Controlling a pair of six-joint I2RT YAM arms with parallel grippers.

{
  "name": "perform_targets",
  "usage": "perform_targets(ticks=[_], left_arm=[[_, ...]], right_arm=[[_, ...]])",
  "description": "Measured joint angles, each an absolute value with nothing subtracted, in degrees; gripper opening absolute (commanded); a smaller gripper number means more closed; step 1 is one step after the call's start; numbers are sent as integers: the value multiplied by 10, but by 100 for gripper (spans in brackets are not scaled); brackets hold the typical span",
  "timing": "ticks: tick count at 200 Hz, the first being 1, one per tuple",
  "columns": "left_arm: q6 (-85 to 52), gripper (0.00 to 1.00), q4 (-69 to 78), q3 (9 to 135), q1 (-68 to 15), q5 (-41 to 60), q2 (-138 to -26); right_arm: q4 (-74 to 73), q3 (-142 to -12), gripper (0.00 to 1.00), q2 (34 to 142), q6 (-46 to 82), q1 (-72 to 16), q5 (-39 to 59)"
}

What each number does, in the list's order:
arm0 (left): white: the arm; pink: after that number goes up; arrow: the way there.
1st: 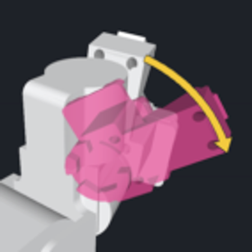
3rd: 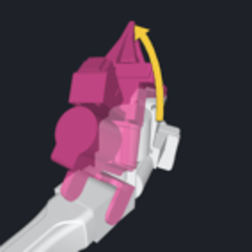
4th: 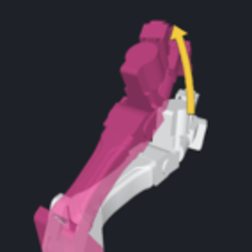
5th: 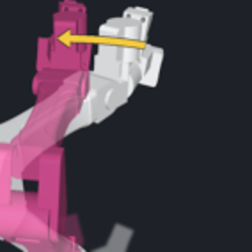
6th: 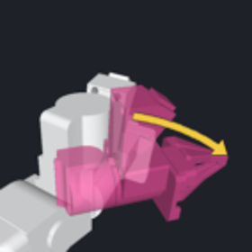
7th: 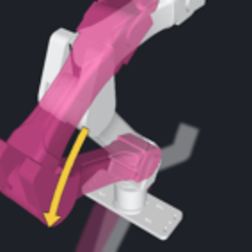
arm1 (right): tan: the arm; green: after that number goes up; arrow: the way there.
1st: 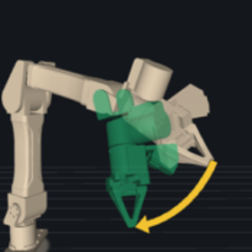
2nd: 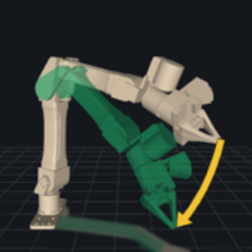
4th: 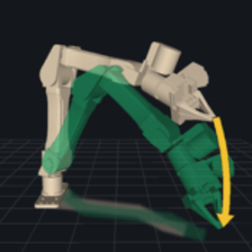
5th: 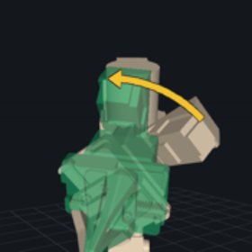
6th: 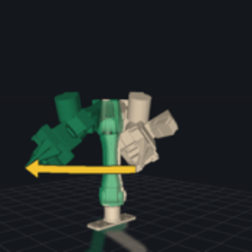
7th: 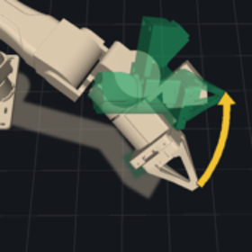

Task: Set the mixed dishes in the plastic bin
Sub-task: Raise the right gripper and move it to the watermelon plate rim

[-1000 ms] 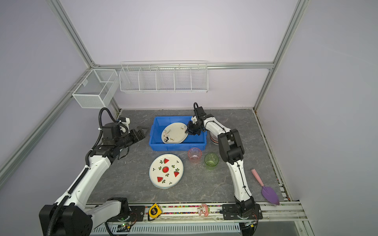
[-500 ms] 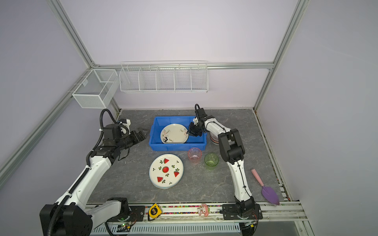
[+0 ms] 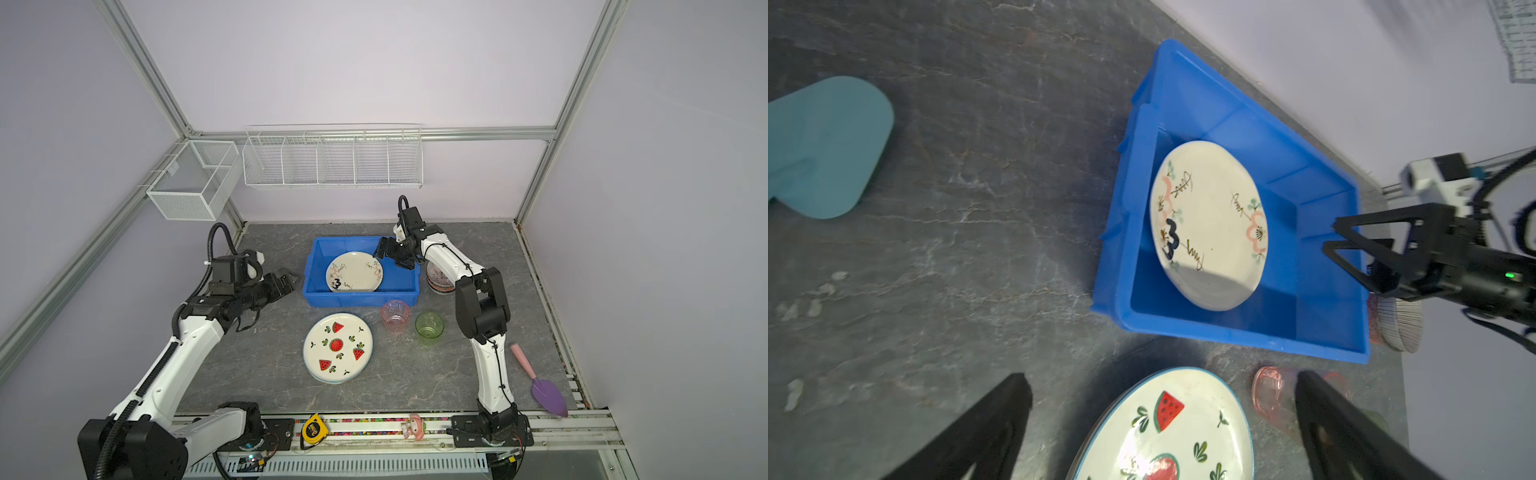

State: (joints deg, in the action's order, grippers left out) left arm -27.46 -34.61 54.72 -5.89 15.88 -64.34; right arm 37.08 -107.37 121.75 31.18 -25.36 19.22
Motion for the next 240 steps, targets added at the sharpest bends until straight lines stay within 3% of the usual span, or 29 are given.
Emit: perform_targets(ticks=[46,98,168,240], left_arm=[[-282,99,-456,578,-60,118,-605],[-361,99,-472,497,-115,128,-553],[-473,99,-413,351,-143,170,-484],[-557,97,-308,243,-143,236,-455]], right_arm=[[449,-1096,92,1153,232,-321,158],[512,-1087,93,1116,181,-411,135],[521,-979,95,1110,180,-473,131],[509,-970,95,1127,180,-482,133]])
